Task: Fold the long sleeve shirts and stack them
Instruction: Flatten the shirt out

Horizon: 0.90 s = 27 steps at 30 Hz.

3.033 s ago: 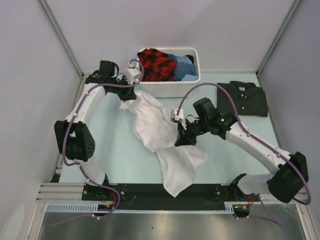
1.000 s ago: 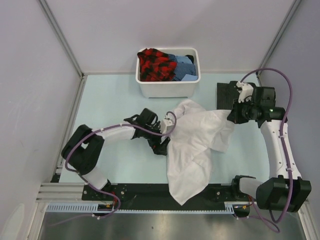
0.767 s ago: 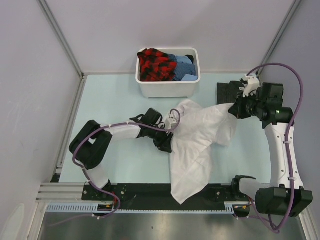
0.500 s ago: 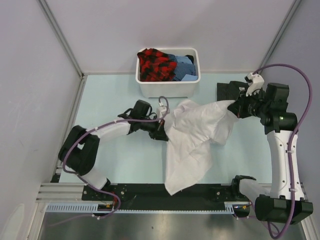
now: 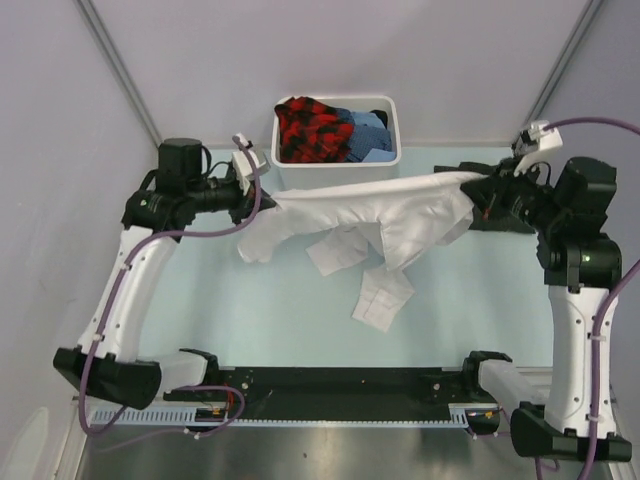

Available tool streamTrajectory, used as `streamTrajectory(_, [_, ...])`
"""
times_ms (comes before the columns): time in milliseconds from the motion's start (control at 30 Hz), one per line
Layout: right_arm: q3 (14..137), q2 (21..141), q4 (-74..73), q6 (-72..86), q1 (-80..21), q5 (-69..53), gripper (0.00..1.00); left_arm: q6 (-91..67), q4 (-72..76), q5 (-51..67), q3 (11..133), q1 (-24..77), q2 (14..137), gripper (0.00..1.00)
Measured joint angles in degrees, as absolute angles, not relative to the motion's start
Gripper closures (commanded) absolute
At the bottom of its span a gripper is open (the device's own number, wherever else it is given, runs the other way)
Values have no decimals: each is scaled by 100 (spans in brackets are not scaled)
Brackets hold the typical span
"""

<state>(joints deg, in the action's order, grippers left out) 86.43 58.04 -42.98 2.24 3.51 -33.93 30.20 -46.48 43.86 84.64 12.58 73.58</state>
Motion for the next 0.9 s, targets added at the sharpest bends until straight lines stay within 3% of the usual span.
streamTrajectory(167, [7008,5286,-4235,248,567,-3507,100,3459,-4746,4233,8007,1264,7155,97])
streamTrajectory(200, [6600,5349,-4143,305,567,-3531,100,3472,-4595,4106,7706,1238,7301,81])
streamTrajectory(233, [6324,5446,-4051,364,563,-3573,100,3474,-4466,4007,7507,1227,7437,72])
streamTrajectory(267, [6139,5583,-3938,421,548,-3586,100,3457,-4252,3774,7253,1221,7784,53])
streamTrajectory(367, [5813,6235,-3599,582,454,-3428,100,3557,-4082,3505,6886,1114,8326,27])
streamTrajectory(533, [5808,6519,-2991,701,255,-3339,100,3811,-3983,3745,6283,1605,7649,27])
streamTrajectory(700, [5811,6549,-2611,779,69,-3227,100,4018,-3426,4073,5717,4073,6987,27])
streamTrajectory(900, [5811,6665,-2438,799,32,-3063,100,4165,-2554,3651,5723,5529,9002,19])
